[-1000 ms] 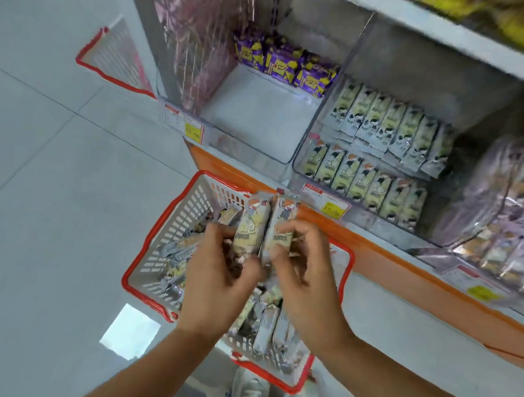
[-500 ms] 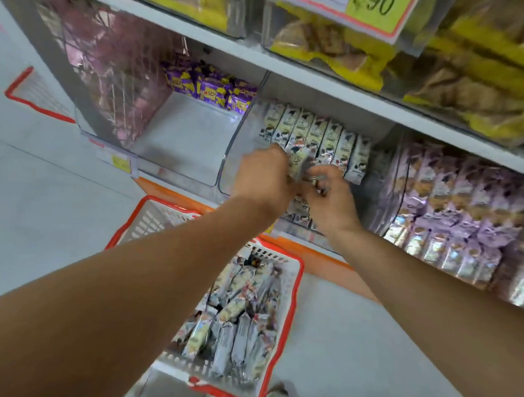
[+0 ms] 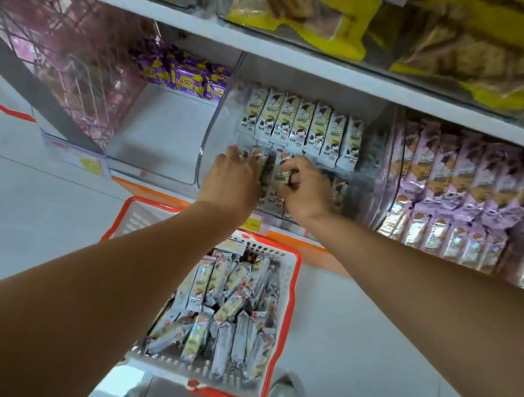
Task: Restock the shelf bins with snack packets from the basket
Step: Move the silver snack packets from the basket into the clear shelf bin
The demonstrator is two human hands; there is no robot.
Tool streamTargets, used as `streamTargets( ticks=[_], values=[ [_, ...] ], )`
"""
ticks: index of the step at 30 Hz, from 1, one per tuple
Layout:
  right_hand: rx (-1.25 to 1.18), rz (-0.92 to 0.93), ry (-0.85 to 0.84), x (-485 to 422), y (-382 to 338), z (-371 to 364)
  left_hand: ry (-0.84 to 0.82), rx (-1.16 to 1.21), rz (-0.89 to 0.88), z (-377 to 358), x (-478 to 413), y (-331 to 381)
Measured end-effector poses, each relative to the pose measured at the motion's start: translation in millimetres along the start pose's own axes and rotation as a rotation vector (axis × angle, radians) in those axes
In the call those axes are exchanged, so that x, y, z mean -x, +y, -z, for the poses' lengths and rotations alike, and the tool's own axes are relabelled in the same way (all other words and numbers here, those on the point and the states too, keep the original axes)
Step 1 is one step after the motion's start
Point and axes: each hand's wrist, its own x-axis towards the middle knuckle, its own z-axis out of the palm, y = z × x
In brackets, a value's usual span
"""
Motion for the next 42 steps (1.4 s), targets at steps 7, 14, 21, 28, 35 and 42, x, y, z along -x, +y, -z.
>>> streamTargets(
  ticks=[7, 14, 21, 28, 35, 42],
  values=[
    [-0.035, 0.048, -0.082, -0.6, -15.1, -11.1, 0.368, -0.135, -0.306, -17.8, 27.0, -31.0],
    [-0.087, 0.047, -0.14, -0.1, -26.8, -15.6, 0.353, -0.057, -0.096, -25.2, 56.7, -47.6],
    [-0.045, 0.093, -0.065, 4.8, -39.3, -21.8, 0.255, 0.064, -0.101, -31.4, 68.6, -65.1],
    [-0.276, 0.445, 0.072, 94.4, -49.3, -29.9, 0.453, 0.235, 0.126, -65.1, 130.3, -84.5],
    [0.018, -0.12, -0.453, 118.6, 30.2, -112.0, -0.245, 0.379, 0.351, -149.6, 186.7, -110.9],
    [0.157, -0.129, -0.641, 98.7, 60.2, -185.1, -0.295, 0.364, 0.415, -212.2, 174.5, -115.1]
  ],
)
